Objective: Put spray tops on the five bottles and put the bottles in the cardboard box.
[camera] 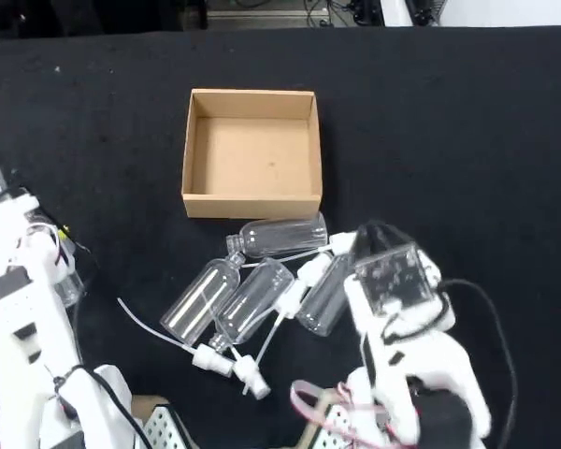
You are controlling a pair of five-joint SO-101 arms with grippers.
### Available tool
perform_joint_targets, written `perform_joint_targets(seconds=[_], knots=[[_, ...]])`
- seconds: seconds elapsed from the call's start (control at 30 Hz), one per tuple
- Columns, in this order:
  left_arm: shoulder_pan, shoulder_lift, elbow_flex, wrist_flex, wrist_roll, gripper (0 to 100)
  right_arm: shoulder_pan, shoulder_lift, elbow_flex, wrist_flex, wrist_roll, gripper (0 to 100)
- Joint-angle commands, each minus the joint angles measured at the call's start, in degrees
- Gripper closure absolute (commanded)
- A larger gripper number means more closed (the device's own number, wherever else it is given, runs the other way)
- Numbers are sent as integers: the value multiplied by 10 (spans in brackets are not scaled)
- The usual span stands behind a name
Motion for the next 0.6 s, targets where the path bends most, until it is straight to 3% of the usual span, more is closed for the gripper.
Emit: perform_joint_targets(seconds=[0.0, 0.2, 0.3, 0.43, 0.57], knots=[[8, -36, 22, -41, 36, 924, -145, 119, -97, 65, -1, 985], [9, -47, 8, -58, 91, 924, -353, 279, -101, 88, -1, 981], [15, -43, -2, -105, 126, 924, -414, 335, -101, 88, -15, 919], [13, -47, 17, -128, 144, 924, -475, 387, -99, 88, -94, 822], [6, -48, 44, -132, 142, 924, -522, 416, -68, 53, -153, 808]])
